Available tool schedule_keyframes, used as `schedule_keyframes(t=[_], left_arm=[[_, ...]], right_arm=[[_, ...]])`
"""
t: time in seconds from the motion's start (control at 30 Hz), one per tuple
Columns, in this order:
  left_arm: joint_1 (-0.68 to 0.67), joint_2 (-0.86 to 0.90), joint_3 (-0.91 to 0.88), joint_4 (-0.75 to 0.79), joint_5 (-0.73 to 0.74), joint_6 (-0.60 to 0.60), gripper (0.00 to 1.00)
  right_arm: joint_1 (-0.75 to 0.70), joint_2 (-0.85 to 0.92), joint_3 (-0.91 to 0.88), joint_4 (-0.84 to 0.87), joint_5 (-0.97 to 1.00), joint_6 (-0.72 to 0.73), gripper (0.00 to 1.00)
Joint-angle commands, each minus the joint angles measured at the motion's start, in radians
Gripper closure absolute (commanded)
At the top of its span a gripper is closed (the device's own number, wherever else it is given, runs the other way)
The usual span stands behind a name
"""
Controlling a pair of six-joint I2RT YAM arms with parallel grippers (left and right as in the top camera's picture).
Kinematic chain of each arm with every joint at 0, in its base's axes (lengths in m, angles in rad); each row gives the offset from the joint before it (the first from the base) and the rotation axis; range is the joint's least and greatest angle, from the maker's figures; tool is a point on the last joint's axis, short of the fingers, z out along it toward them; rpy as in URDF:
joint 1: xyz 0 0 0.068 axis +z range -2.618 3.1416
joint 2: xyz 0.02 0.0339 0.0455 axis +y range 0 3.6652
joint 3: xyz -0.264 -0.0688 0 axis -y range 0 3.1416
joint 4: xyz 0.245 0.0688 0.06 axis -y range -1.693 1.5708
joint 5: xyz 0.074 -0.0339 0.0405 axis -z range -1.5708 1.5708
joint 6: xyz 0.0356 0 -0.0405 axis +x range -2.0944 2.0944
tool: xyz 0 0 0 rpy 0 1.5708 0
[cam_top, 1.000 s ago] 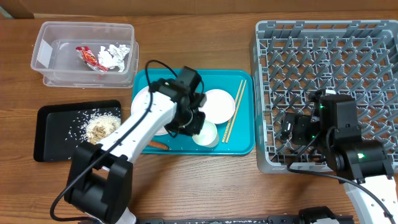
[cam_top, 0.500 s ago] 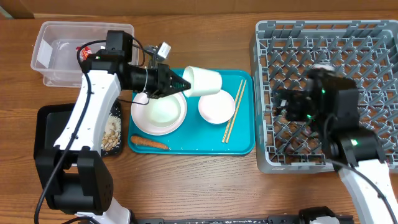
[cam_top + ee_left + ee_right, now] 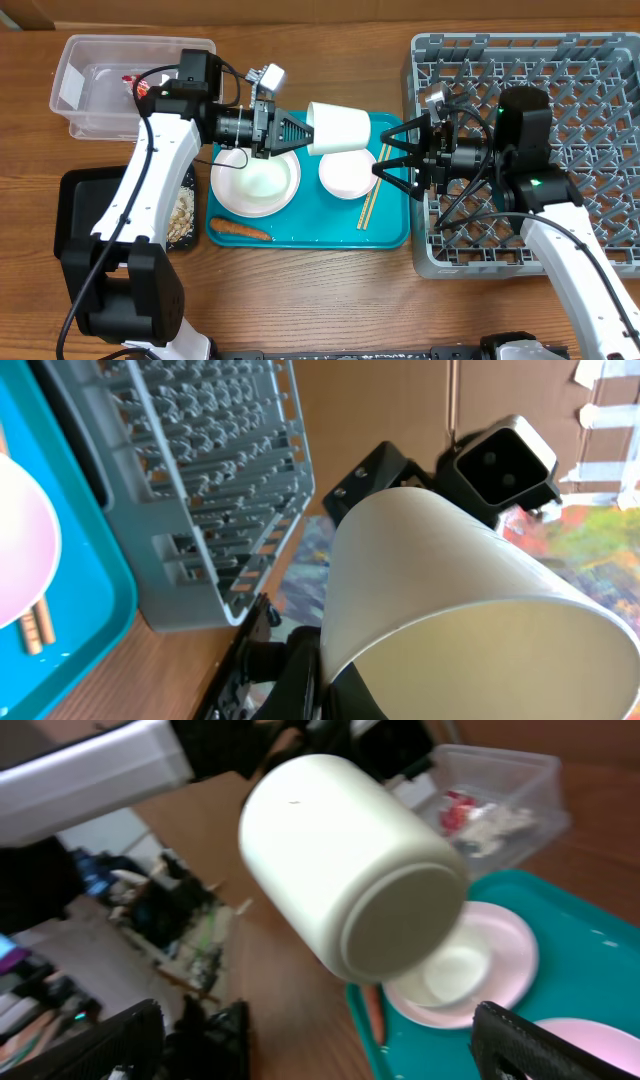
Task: Sort waste into correct bins and load items into the dishwasher
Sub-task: 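Hand the white cup from left gripper to right gripper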
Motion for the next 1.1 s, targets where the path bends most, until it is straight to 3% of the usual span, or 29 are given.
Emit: schedule_keyframes(t=[0.0, 0.5, 0.77, 1.07], left_arm=[[-0.030, 0.001, 0.018, 0.004, 0.058, 0.018, 0.96], [-0.121, 0.001, 0.018, 0.010, 0.060, 0.019, 0.96], [-0.121, 0.001, 0.018, 0.019, 0.052, 0.018, 0.96], [-0.121, 0.001, 0.018, 0.027, 0.052, 0.018, 0.96]], right_arm=[[0.000, 0.023, 0.026, 0.012, -0.138, -0.015, 0.00], [0.000, 0.035, 0.026, 0.055, -0.138, -0.014, 0.00], [0.000, 0.035, 0.026, 0.055, -0.142, -0.014, 0.17], [0.000, 0.035, 0.026, 0.069, -0.142, -0.014, 0.27]])
